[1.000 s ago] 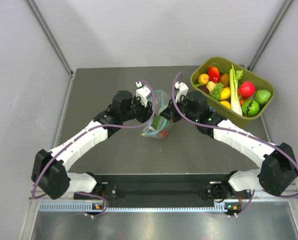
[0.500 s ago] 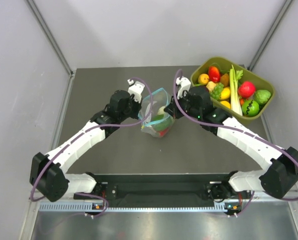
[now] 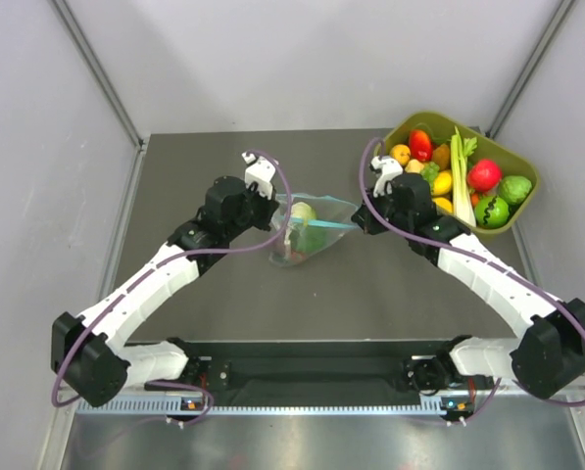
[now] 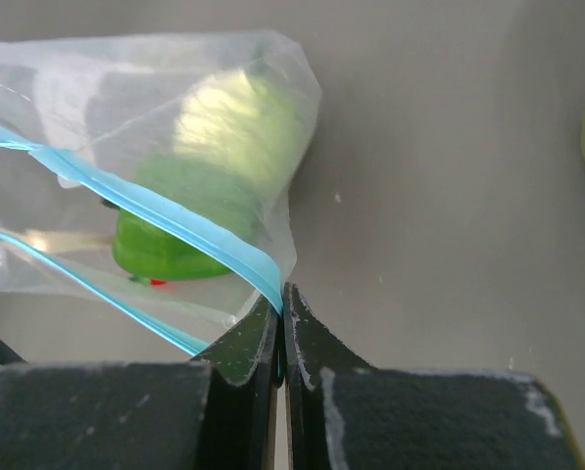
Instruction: Open the zip-top bag and remove the fake food
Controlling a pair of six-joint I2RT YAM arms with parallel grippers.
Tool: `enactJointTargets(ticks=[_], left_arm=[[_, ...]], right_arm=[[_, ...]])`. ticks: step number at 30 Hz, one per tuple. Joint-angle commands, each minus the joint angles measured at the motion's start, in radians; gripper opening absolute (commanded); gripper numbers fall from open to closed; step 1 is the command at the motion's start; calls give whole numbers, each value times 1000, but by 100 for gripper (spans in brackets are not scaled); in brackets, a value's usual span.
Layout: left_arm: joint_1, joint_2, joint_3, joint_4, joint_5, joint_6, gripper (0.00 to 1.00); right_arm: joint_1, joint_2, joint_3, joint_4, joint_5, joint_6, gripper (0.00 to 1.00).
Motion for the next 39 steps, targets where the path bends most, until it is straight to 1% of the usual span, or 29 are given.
enactJointTargets(ticks=[1,5,7,8,10,11,14,17,22,25,26,29,32,39], left_arm=[[10,38,3,51,76,-32,0],[10,80,8,48,133,-55,0],[8,90,9,48,154,-66,0],[8,94,11,49,159,-67,0],[8,95,12,48,174,-74,0],[8,95,12,48,179,-75,0],[8,98,17,50,200,-80,0],[8,103,18,48,217,-84,0],[7,103,20,48,227,-90,0],[8,103,21,45,233,-86,0],[8,103,23,45,237,-86,0],[8,104,26,45,247,-86,0],[8,109,27,39,250,-84,0],[8,107,32,36,251,-81,0]], right_arm=[[-37,-30,-47,-28,31,-6,0],[-40,-12,-55,-44,26,-13,0],[-40,-17,-33,-59,20,-22,4],[-40,-35,-26,-74,18,-37,15],[-40,-66,-4,-80,5,-54,34],[-39,-105,2,-84,0,-71,49],[-39,-193,17,-82,-20,-89,61],[-31,-254,43,-81,-60,-97,65],[-13,-284,65,-7,-178,-65,65],[-2,-245,62,71,-274,-17,59],[7,-212,62,100,-284,1,55],[35,-140,63,131,-304,23,51],[73,-74,68,171,-313,35,50],[127,22,80,165,-286,50,49]])
